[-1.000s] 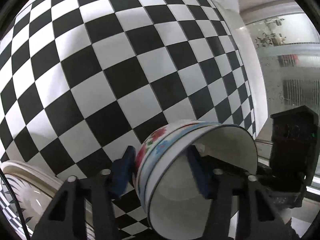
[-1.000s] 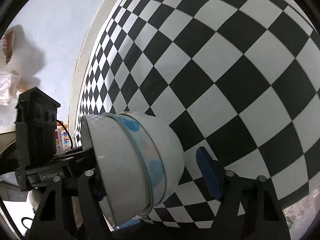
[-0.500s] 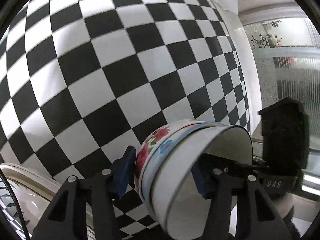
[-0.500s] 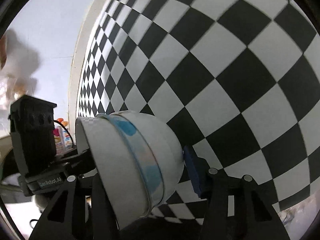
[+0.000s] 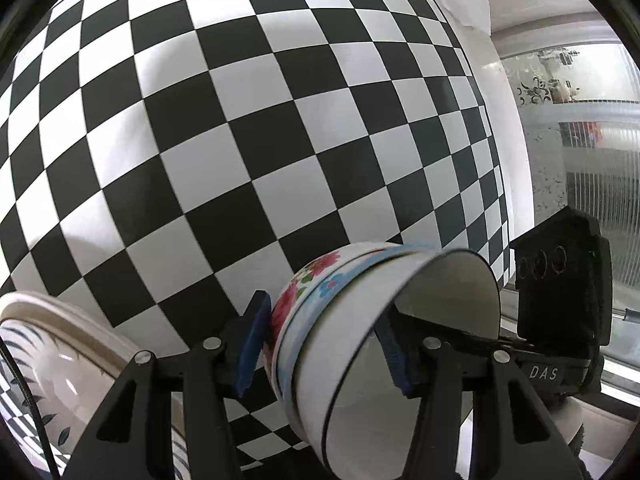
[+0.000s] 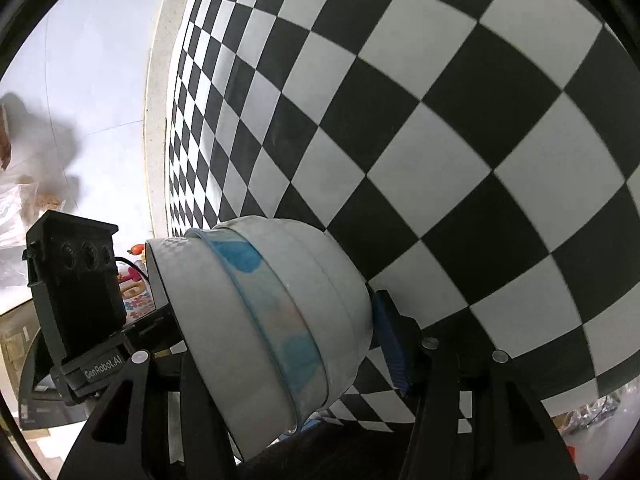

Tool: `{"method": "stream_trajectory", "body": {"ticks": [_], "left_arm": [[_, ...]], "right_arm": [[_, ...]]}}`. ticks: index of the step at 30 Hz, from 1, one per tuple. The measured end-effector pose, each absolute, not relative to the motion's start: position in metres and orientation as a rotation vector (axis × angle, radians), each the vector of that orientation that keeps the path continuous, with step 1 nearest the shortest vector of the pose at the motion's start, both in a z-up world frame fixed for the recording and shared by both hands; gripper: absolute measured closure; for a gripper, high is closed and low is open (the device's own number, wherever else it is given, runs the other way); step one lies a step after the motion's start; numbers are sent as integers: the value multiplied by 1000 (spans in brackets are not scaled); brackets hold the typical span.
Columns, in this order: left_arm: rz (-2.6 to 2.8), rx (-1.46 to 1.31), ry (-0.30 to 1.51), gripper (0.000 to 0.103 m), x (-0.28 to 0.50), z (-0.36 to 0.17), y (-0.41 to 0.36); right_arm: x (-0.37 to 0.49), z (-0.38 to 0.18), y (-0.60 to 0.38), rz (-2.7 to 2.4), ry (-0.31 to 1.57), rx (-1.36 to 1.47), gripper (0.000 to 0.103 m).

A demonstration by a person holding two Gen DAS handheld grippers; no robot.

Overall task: Organize plates and bowls
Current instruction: 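Lift the bowl stack with both grippers and carry it over the plate stack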

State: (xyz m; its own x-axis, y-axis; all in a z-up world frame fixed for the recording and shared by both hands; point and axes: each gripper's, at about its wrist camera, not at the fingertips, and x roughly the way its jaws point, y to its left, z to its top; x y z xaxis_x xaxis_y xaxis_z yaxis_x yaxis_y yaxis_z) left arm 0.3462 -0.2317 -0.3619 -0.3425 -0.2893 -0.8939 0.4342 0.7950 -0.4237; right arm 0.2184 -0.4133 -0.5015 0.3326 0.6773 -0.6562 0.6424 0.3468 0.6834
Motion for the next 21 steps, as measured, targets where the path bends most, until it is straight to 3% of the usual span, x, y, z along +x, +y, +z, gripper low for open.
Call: {"method": "stream_trajectory", "body": {"ticks": [21], "left_arm": [[-714,39,1672,54,360,-332,-209]], "right_arm": [[249,-449,-400,56,1299,1157,50]]}}
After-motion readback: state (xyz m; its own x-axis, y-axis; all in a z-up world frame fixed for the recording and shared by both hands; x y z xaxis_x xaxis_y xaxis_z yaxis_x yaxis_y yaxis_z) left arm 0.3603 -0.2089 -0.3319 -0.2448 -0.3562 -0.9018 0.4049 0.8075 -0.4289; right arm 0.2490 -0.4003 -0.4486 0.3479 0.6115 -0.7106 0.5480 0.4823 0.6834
